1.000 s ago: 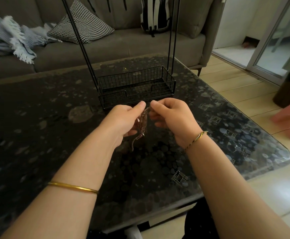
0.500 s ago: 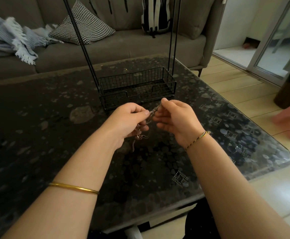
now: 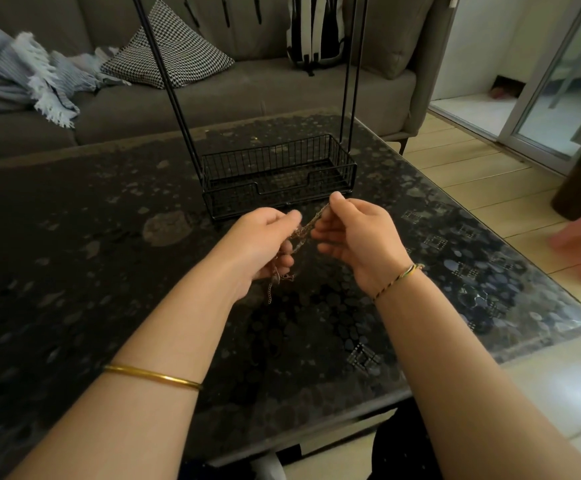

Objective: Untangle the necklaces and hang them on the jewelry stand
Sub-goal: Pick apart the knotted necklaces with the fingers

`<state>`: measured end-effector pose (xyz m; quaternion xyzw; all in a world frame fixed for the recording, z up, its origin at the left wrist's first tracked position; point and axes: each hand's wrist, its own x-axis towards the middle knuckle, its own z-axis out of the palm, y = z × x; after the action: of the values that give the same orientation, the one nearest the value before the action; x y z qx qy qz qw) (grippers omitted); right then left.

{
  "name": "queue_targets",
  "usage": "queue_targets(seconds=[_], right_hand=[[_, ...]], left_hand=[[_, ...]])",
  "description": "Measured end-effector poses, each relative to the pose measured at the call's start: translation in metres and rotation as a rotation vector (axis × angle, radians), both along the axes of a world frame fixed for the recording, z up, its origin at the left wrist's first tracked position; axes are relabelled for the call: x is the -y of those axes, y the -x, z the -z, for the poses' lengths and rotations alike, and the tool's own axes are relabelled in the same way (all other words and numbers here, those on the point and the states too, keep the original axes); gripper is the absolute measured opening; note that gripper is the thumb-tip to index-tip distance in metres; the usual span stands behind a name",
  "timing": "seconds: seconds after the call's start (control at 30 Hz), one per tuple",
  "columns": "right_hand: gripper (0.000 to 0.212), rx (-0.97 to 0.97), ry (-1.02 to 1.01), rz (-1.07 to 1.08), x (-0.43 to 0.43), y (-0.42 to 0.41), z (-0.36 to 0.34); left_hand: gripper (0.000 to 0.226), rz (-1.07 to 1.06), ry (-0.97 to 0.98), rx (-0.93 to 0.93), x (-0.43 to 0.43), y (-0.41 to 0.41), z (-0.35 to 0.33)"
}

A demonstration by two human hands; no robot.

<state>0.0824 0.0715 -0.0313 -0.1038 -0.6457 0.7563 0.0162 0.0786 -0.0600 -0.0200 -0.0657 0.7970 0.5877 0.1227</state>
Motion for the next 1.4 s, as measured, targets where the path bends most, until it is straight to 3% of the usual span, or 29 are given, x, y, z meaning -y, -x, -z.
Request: queue_targets(seconds=[0.2,0.67,0.87,1.23,1.4], right_hand=[[0.031,-0.002,-0.019,-0.014,0.001,-0.001,0.001],[0.028,-0.039,0.067,-0.102,0.007,-0.005,-0.004],[0.028,-0.107,0.02,-0.097,0.011,-0.005,-0.005],[0.029,-0.201,-0.116,-0.099,0.014,-0.006,-0.007],[0.024,-0.153,-0.151,-0.015,0.012,-0.003,-0.004]], left_hand=[[0.008,0.023,0.044,-0.03,0.0,0.0,0.002],[0.018,-0.175,-0.165,0.147,-0.001,0.004,-0.001],[0.012,-0.252,-0.245,0.25,-0.003,0.006,-0.003],[0.013,-0.323,-0.16,0.197,-0.003,0.009,0.0],[0.023,-0.209,0.071,-0.006,-0.007,0.007,-0.001]])
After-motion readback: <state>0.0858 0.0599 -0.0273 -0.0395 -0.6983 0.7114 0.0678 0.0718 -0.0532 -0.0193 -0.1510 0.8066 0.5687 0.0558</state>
